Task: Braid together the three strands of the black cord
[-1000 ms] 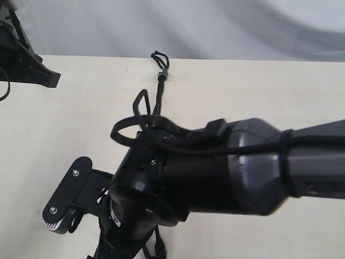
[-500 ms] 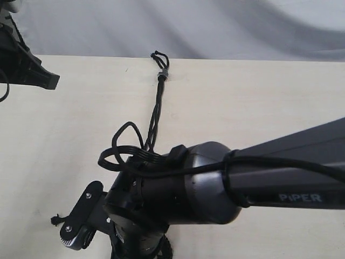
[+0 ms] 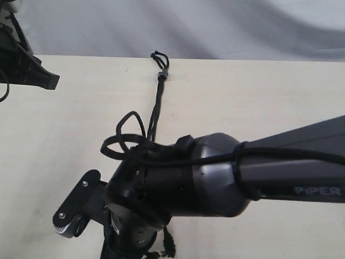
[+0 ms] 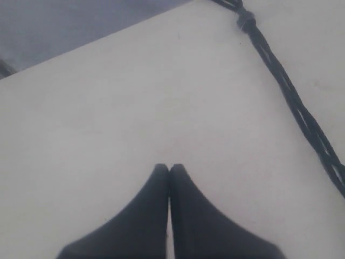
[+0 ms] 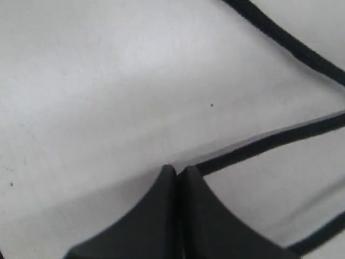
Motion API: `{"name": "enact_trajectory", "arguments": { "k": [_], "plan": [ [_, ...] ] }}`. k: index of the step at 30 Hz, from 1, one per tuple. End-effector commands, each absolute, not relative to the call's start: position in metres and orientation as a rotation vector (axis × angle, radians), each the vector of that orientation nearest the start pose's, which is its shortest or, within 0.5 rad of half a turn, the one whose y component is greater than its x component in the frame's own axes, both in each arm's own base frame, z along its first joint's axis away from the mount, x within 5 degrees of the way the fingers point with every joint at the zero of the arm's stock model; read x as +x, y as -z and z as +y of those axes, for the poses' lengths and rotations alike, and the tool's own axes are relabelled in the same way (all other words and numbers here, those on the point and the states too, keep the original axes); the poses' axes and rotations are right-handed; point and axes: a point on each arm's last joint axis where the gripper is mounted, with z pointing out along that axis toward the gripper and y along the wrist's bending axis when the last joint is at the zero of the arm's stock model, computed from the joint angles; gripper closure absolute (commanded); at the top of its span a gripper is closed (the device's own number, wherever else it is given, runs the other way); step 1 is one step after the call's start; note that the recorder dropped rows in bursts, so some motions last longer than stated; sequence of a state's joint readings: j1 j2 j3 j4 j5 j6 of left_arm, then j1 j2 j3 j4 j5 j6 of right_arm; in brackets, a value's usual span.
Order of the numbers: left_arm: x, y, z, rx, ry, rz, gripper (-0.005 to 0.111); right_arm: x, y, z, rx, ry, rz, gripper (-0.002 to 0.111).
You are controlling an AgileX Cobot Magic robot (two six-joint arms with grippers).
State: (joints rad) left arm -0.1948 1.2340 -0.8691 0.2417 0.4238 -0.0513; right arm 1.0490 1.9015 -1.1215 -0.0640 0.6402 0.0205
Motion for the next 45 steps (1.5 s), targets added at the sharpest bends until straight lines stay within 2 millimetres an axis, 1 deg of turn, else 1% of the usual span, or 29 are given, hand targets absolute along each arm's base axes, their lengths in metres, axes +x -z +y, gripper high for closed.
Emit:
{"name": "enact_trajectory", "arguments": {
  "k": [1, 3, 6, 8, 9, 10, 13, 15, 16, 17, 18, 20, 22, 25, 27, 32, 40, 42, 43, 45],
  "plan": [
    [0.255, -0.298, -0.041, 0.342, -0.086, 2.234, 0.106, 0.188, -0.172, 0.307, -1.609, -0.047, 2.314, 0.108],
    [0.255, -0.298, -0.041, 0.342, -0.086, 2.234, 0.106, 0.193, -0.173, 0.304, -1.673, 0.053, 2.231, 0.108],
    [0.255, -0.298, -0.041, 0.342, -0.086, 2.234, 0.106, 0.198, -0.17, 0.299, -1.751, 0.192, 2.169, 0.108],
    [0.255, -0.298, -0.041, 0.342, -0.087, 2.236, 0.106, 0.202, -0.161, 0.3, -1.782, 0.258, 2.14, 0.108],
    [0.255, -0.298, -0.041, 0.342, -0.087, 2.238, 0.106, 0.204, -0.154, 0.3, -1.808, 0.289, 2.131, 0.108],
    [0.255, -0.298, -0.041, 0.342, -0.087, 2.238, 0.106, 0.204, -0.149, 0.3, -1.821, 0.301, 2.133, 0.108],
    [0.254, -0.297, -0.041, 0.342, -0.088, 2.243, 0.106, 0.204, -0.126, 0.301, -1.863, 0.329, 2.179, 0.108],
    [0.254, -0.297, -0.041, 0.342, -0.088, 2.243, 0.106, 0.202, -0.122, 0.301, -1.847, 0.301, 2.226, 0.108],
    [0.254, -0.297, -0.041, 0.342, -0.088, 2.243, 0.106, 0.198, -0.122, 0.302, -1.824, 0.257, 2.269, 0.108],
    [0.254, -0.297, -0.041, 0.342, -0.088, 2.243, 0.106, 0.196, -0.122, 0.303, -1.825, 0.237, 2.282, 0.108],
    [0.254, -0.297, -0.041, 0.342, -0.088, 2.243, 0.106, 0.19, -0.121, 0.306, -1.859, 0.183, 2.293, 0.108],
    [0.254, -0.297, -0.041, 0.342, -0.088, 2.243, 0.106, 0.178, -0.12, 0.313, -1.946, 0.101, 2.252, 0.108],
    [0.254, -0.297, -0.041, 0.342, -0.088, 2.243, 0.106, 0.17, -0.123, 0.318, -1.995, 0.038, 2.209, 0.108],
    [0.254, -0.297, -0.041, 0.342, -0.088, 2.243, 0.106, 0.174, -0.131, 0.316, -1.978, 0.032, 2.197, 0.108],
    [0.254, -0.297, -0.041, 0.342, -0.088, 2.243, 0.106, 0.18, -0.136, 0.312, -1.947, 0.028, 2.209, 0.108],
    [0.254, -0.297, -0.041, 0.342, -0.088, 2.243, 0.106, 0.192, -0.136, 0.304, -1.885, 0.032, 2.267, 0.108],
    [0.254, -0.297, -0.041, 0.342, -0.088, 2.243, 0.106, 0.193, -0.135, 0.304, -1.876, 0.035, 2.282, 0.107],
    [0.254, -0.297, -0.041, 0.342, -0.088, 2.243, 0.106, 0.193, -0.135, 0.304, -1.868, 0.034, 2.289, 0.103],
    [0.254, -0.297, -0.041, 0.342, -0.088, 2.243, 0.106, 0.193, -0.135, 0.304, -1.868, 0.034, 2.289, 0.098],
    [0.254, -0.297, -0.041, 0.342, -0.088, 2.243, 0.106, 0.193, -0.135, 0.304, -1.858, 0.03, 2.292, 0.083]
  ]
}}
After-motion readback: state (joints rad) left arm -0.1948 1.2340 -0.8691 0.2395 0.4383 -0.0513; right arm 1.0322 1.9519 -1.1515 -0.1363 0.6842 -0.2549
